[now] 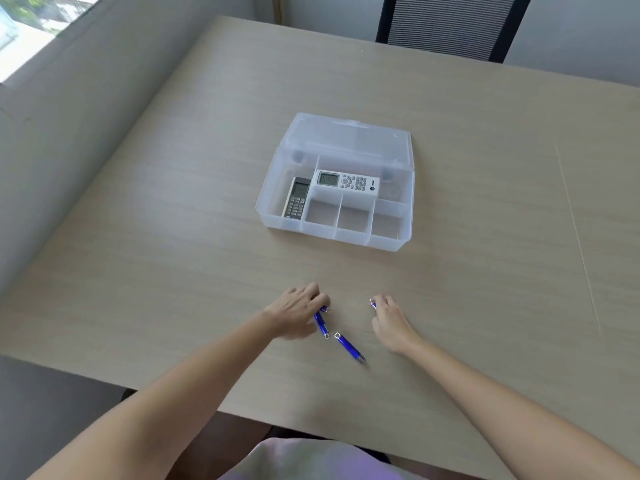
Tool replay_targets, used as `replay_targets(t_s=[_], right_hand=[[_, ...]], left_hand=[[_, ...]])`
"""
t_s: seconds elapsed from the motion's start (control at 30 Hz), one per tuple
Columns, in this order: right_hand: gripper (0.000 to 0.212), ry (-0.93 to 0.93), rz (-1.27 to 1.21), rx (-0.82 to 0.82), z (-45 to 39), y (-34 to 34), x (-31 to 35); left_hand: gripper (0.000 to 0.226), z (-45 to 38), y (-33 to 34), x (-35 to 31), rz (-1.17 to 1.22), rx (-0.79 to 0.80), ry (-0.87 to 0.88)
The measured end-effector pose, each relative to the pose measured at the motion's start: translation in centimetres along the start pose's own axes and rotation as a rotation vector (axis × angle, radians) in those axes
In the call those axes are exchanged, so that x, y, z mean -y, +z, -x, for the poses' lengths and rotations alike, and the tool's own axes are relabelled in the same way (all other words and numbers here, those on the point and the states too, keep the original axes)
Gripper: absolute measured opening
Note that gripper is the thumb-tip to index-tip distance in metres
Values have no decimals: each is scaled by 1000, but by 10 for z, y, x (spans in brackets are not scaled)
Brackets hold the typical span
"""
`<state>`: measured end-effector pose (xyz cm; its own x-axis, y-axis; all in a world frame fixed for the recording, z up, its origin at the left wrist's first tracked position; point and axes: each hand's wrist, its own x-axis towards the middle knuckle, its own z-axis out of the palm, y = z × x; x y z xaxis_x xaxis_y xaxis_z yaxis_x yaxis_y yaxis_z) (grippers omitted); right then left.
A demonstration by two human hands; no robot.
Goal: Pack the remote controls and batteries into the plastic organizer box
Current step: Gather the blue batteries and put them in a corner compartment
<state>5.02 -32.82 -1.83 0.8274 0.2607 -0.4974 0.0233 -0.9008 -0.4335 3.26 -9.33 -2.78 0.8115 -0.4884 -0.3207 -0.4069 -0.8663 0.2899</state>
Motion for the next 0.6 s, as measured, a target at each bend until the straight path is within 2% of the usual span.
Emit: replay_targets(t_s=[0.07,0.13,0.23,0.3,0.4,0.5,0.6], right_hand=[[19,-27,-12,37,11,6,3],[16,-61,-19,99,19,13,8],[36,-73,49,158,23,22,15],[38,-89,141,149,20,26,17],[28,-97,181,175,10,20,16],[18,-1,-27,171,-4,-13,15],[15,67,-246,-48,-28,-71,22]], left_hand=[[41,0,3,-2,-64,54,37],[35,-1,4,-1,-95,34,30],[28,1,6,0,-152,0,-4],[26,3,1,0,-121,-22,-56],[18,-2,-22,-2,202,-140,-188],[14,-24,-56,-1,515,-295,-266],[20,-57,-86,2,661,-446,-353]])
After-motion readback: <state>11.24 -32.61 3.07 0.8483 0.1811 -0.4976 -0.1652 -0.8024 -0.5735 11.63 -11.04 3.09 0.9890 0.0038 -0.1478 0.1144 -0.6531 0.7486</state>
